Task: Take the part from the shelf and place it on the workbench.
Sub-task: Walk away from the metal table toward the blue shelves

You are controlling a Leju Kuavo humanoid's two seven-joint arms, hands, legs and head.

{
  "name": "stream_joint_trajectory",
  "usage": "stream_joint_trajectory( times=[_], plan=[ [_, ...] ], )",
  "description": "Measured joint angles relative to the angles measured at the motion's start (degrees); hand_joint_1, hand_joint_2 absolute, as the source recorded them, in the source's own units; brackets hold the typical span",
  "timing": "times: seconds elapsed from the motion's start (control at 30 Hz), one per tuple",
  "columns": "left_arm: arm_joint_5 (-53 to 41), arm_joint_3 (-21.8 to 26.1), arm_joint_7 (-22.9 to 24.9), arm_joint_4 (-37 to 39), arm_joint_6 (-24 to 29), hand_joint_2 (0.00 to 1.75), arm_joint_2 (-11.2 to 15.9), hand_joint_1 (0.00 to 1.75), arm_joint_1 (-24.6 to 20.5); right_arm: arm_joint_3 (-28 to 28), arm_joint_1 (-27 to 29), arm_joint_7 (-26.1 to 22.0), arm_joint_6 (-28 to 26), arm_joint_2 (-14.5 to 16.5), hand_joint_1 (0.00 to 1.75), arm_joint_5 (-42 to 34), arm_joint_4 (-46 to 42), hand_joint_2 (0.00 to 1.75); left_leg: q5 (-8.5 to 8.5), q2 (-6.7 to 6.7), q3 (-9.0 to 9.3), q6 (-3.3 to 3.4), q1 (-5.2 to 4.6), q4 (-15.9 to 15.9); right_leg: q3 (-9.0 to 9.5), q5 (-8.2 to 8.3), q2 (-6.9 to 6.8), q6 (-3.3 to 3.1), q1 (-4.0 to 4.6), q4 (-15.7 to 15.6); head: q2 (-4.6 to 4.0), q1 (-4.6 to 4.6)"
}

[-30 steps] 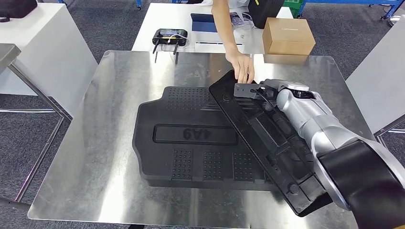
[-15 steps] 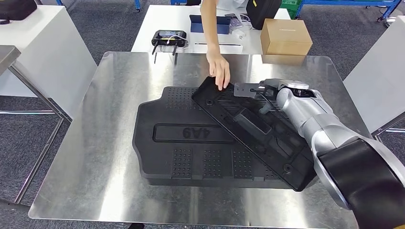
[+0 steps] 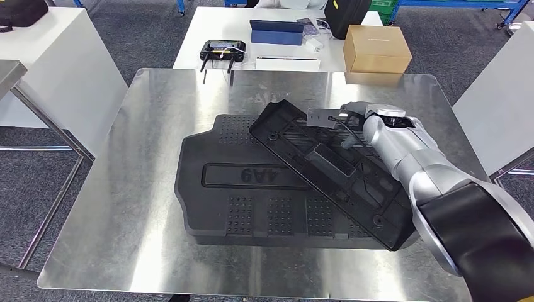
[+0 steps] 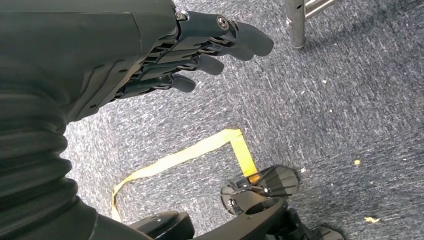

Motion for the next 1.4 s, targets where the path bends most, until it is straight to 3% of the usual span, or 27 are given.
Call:
stream_joint_trajectory(
  times=[0.07,0.23,0.43,0.57,0.87,1.03,1.17,1.4],
  plan=[
    [0.4,0.0,-0.2,0.0,0.3,1.75,0.0,0.00,0.0,-0.3,-0.2,-0.5,-3.9,0.4,0.00,-0.8,-0.4,0.00,0.00,0.00,0.00,0.00,0.00,0.0,0.01,0.00,0.00,0.00,0.00,0.0,-0.01,0.01],
    [1.3,0.1,-1.0,0.0,0.8,1.75,0.0,0.00,0.3,-2.3,-1.1,-2.6,-14.3,1.8,0.00,-2.2,-3.0,0.00,0.00,0.12,0.05,0.00,0.01,0.0,0.01,0.00,0.07,0.00,0.02,0.0,0.00,0.01],
    [1.6,0.2,-1.4,0.0,0.8,1.75,0.1,0.00,0.7,-3.8,-1.6,-3.5,-17.8,2.8,0.00,-1.5,-5.9,0.00,0.00,0.10,0.06,0.00,0.03,0.0,0.01,0.00,0.10,0.00,0.04,0.0,-0.01,0.01],
    [1.7,0.2,-1.6,0.0,0.8,1.75,0.1,0.00,0.8,-4.4,-1.5,-3.4,-21.0,2.9,0.00,0.7,-8.7,1.75,0.00,0.11,0.06,0.00,0.01,0.0,0.02,0.00,0.10,0.00,0.01,0.0,0.00,0.02],
    [2.2,0.9,-2.7,0.0,0.8,1.75,0.2,0.00,1.0,-7.8,2.8,-4.6,-27.9,1.6,0.00,1.4,-19.7,1.75,-0.01,0.11,0.09,-0.01,0.01,0.0,0.01,0.00,0.11,0.00,0.04,0.0,0.00,0.00],
    [2.8,1.0,-4.1,0.0,0.9,1.75,0.2,0.00,1.4,-13.6,14.2,-12.8,-37.1,0.6,0.00,-5.4,-35.7,1.75,-0.03,0.10,0.12,-0.01,0.04,0.0,0.06,-0.02,0.10,0.00,0.08,0.0,0.00,0.01],
    [3.6,1.6,-6.1,0.0,1.0,1.75,0.4,0.00,2.0,-18.4,27.2,-23.4,-39.5,0.9,0.00,-19.1,-52.0,1.75,-0.10,-0.04,0.08,-0.03,0.08,0.0,0.08,-0.07,0.02,-0.03,0.13,0.0,0.01,0.01],
    [3.8,1.8,-6.7,0.0,1.0,1.75,0.4,0.00,2.2,-19.2,30.7,-26.4,-39.3,1.3,0.00,-23.5,-55.9,1.75,-0.10,-0.04,0.06,-0.03,0.08,0.0,0.05,-0.07,0.03,-0.03,0.13,0.0,0.00,-0.03]
  ],
)
